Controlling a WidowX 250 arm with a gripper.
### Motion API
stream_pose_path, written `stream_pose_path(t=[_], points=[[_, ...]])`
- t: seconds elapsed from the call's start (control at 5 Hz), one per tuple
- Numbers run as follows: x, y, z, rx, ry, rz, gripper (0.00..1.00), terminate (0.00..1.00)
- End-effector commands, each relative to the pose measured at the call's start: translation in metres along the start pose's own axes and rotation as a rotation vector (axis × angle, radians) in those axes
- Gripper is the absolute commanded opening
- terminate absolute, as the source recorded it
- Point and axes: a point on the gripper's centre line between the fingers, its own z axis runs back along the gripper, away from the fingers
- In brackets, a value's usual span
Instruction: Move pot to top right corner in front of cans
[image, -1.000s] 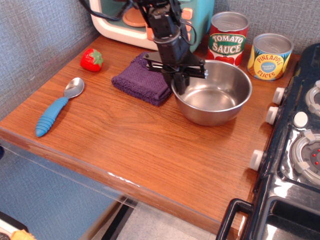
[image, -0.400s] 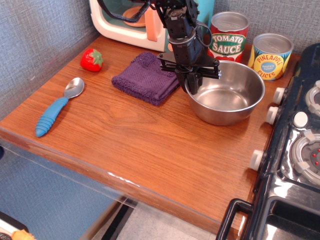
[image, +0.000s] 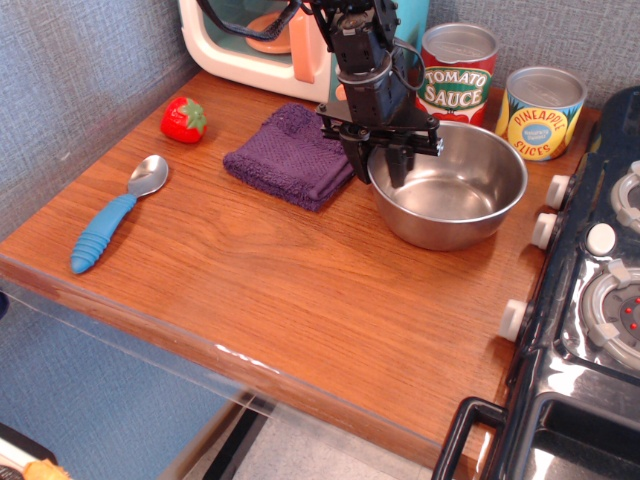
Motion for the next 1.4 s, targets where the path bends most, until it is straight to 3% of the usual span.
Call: stream_pose_path(t=[0.0,0.2,0.4,0.6,0.8,1.2], points=[[0.035,-0.029,0.071,-0.056,-0.198,-0.093,1.00,0.00],[0.024,-0.039,0.108,-0.040,-0.236,-0.138,1.00,0.00],[0.000,-0.031,0.131,0.013,-0.193,-0.144,1.00,0.00],[-0.033,-0.010,0.144,0.089,-0.111,-0.127,1.00,0.00],[-0.060,0.008,0.144,0.107,-0.076,-0.105,1.00,0.00],[-0.086,0.034,0.128,0.114,0.010,-0.148,1.00,0.00]])
